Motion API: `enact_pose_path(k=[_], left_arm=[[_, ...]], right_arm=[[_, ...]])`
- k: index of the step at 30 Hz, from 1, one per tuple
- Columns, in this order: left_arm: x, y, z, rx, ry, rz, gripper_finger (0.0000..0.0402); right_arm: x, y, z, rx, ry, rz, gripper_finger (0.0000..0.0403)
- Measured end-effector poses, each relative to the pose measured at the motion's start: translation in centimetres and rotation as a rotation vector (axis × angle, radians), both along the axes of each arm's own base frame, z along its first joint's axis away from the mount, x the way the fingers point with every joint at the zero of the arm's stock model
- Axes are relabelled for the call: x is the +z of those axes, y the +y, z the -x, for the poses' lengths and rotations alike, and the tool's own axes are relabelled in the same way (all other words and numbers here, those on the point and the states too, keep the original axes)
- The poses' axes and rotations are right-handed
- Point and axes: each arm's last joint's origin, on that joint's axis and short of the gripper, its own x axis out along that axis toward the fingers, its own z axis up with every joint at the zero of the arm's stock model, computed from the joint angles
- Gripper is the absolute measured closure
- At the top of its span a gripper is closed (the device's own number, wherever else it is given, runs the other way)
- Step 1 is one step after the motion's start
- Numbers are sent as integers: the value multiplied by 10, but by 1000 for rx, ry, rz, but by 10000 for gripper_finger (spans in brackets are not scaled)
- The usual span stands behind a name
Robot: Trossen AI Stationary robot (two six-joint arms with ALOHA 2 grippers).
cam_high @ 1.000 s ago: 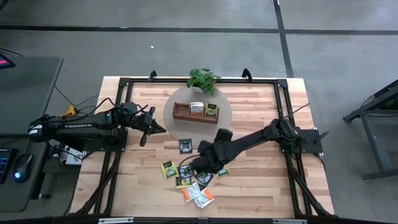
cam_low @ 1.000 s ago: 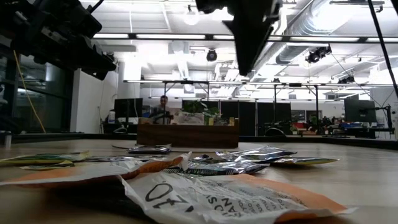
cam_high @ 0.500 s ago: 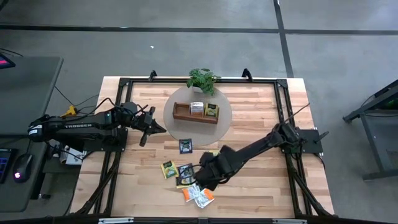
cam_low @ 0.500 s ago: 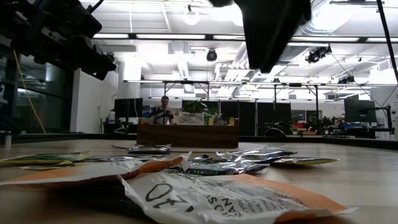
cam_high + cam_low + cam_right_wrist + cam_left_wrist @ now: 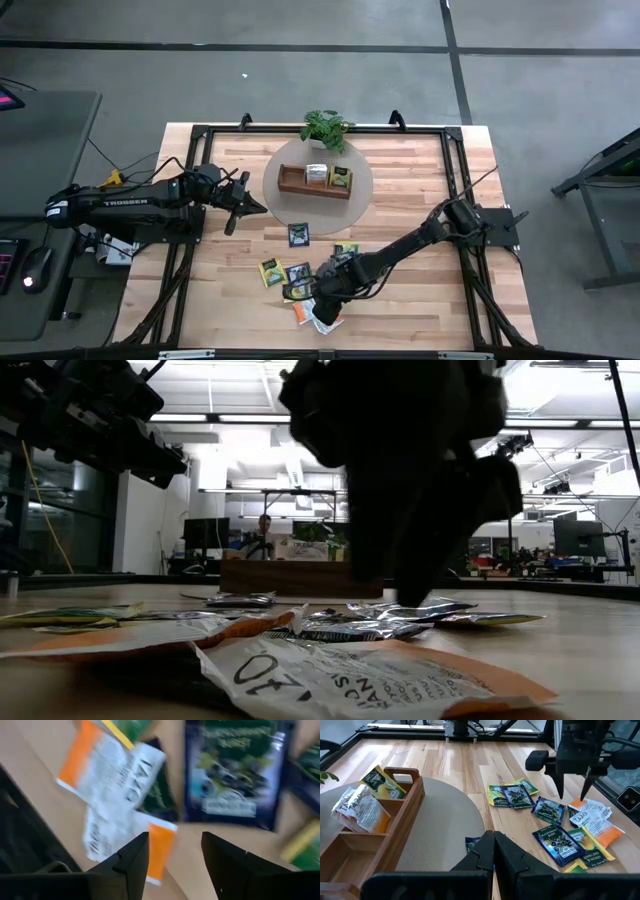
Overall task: Pick & Place Tea
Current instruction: Put the top white tea bag in the middle section of the wooden organizer
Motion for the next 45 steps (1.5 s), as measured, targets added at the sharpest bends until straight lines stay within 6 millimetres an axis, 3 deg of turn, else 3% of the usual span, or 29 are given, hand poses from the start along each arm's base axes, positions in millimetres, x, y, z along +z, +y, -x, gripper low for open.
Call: enact_pose_path(k=[16,29,45], left_arm=[[0,0,0,0,0,0,401],[0,0,0,0,-1,0,401],[0,0,0,0,-1,0,401]], right_arm=[[1,2,-7,-50,-81,-39,160],[-13,5,-17,-73,-93,-115,157],[-11,3,-20,-98,-112,-131,157]])
